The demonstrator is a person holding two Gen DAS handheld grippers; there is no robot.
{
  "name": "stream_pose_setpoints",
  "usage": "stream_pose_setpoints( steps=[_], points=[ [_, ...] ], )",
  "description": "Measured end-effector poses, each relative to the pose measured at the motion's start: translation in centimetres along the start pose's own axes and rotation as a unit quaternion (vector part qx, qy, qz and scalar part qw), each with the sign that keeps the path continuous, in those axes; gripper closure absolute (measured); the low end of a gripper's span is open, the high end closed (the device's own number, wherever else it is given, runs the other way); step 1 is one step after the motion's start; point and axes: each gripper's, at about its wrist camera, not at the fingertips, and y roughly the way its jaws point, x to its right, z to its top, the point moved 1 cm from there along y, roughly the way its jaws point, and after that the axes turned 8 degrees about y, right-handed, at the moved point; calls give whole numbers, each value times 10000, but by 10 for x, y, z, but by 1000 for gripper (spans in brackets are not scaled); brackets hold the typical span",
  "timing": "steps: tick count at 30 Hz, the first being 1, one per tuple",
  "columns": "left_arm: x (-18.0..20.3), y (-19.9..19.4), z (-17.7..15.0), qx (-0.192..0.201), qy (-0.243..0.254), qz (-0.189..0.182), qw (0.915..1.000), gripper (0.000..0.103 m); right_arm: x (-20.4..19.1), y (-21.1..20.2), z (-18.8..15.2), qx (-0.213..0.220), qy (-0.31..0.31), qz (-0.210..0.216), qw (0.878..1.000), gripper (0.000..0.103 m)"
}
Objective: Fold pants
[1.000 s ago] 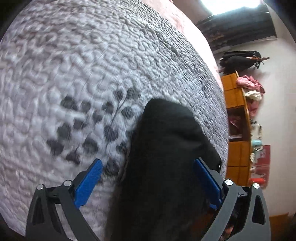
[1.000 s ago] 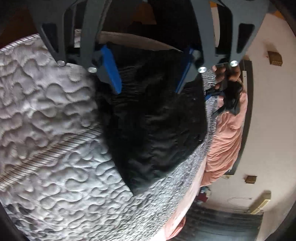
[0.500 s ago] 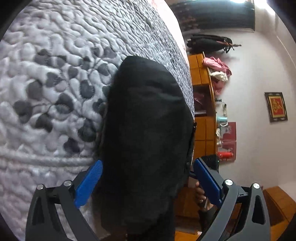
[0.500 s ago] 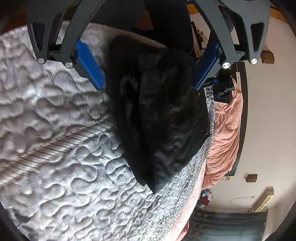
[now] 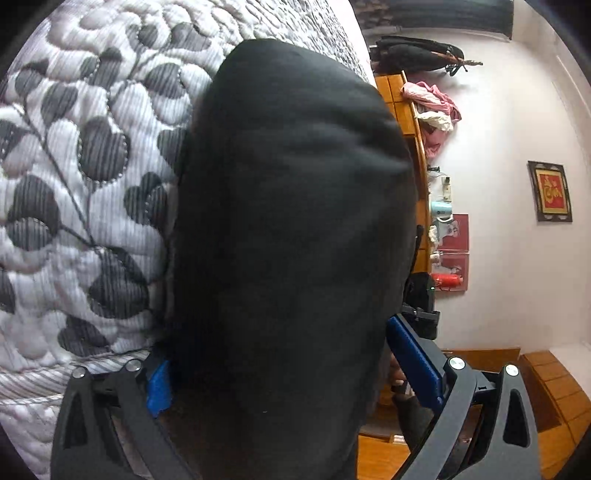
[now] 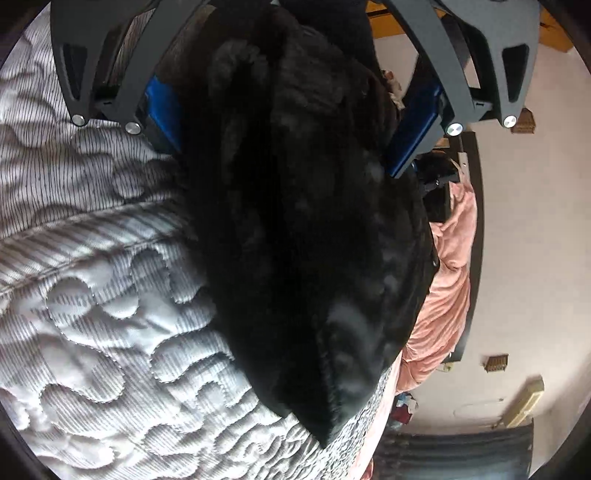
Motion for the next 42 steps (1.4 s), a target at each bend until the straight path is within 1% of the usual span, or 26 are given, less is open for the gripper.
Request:
stream_pose_setpoints(
  steps=[1, 3, 4, 5, 6, 7, 8, 10, 11, 13, 15, 18, 20, 24, 28, 30, 31, 32, 33, 34, 35, 36, 37, 38, 40, 42],
  points=[
    [3, 2, -1, 3, -26, -45, 10000, 4, 1, -1, 1, -5, 21, 13, 10000, 5],
    [4, 7, -3, -37, -30, 36, 10000, 5, -1, -2, 0, 44, -30, -24, 10000, 7],
    [7, 9, -3, -23, 15, 206, 9998, 9, -6, 0, -2, 38, -123, -21, 9999, 10],
    [9, 10, -4, -8, 39, 334, 9994, 13, -12, 3, -5, 51, -234, -106, 9997, 17],
    [12, 11, -4, 15, 44, 503, 9987, 23, -17, 3, -8, 77, -343, -217, 9991, 20],
    [14, 10, -3, 44, 30, 568, 9984, 32, -24, 2, -11, 116, -437, -279, 9986, 28],
    [17, 8, -3, 103, 21, 599, 9981, 36, -30, 0, -11, 134, -473, -246, 9985, 38],
    [22, 3, -4, 215, 52, 658, 9976, 50, -44, -3, -13, 185, -665, -312, 9971, 47],
    [27, -1, -3, 275, 108, 729, 9969, 52, -50, -4, -14, 194, -753, -330, 9964, 52],
    [37, -10, -1, 388, 180, 845, 9955, 59, -70, -5, -15, 202, -962, -338, 9946, 56],
    [45, -20, 4, 499, 219, 969, 9938, 60, -87, -1, -14, 237, -1115, -314, 9930, 57],
    [55, -44, 16, 705, 252, 1073, 9914, 61, -119, 9, -5, 201, -1402, -333, 9894, 57],
    [60, -64, 29, 880, 259, 1152, 9891, 61, -142, 23, 7, 149, -1587, -354, 9866, 57],
    [54, -102, 70, 1132, 190, 1390, 9836, 61, -181, 60, 45, 22, -1813, -405, 9826, 57],
    [28, -134, 123, 1267, -43, 1549, 9798, 61, -220, 112, 91, -81, -1956, -501, 9794, 57],
    [11, -143, 140, 1278, -194, 1575, 9790, 61, -229, 135, 108, -140, -1991, -566, 9782, 57],
    [-4, -149, 148, 1255, -313, 1590, 9788, 61, -231, 149, 117, -183, -1948, -601, 9788, 57],
    [-12, -148, 153, 1229, -401, 1606, 9785, 61, -228, 157, 122, -215, -1908, -645, 9793, 56],
    [-24, -148, 157, 1196, -513, 1584, 9788, 58, -227, 166, 128, -229, -1861, -708, 9797, 55],
    [-32, -145, 161, 1167, -623, 1481, 9801, 54, -219, 174, 138, -218, -1744, -831, 9809, 50],
    [-38, -145, 161, 1156, -684, 1376, 9813, 52, -213, 176, 141, -212, -1690, -900, 9813, 43],
    [-41, -145, 160, 1146, -696, 1287, 9826, 47, -205, 179, 145, -217, -1664, -1003, 9807, 38],
    [-41, -143, 157, 1120, -683, 1243, 9835, 40, -199, 178, 144, -225, -1671, -1067, 9799, 32],
    [-40, -142, 154, 1091, -670, 1250, 9838, 38, -195, 177, 142, -229, -1699, -1147, 9785, 28],
    [-40, -155, 144, 1092, -616, 1351, 9829, 34, -195, 163, 140, -112, -1870, -1319, 9734, 27],
    [-29, -171, 150, 1285, -532, 1507, 9787, 29, -203, 144, 142, 237, -1936, -1468, 9698, 27]
  ],
)
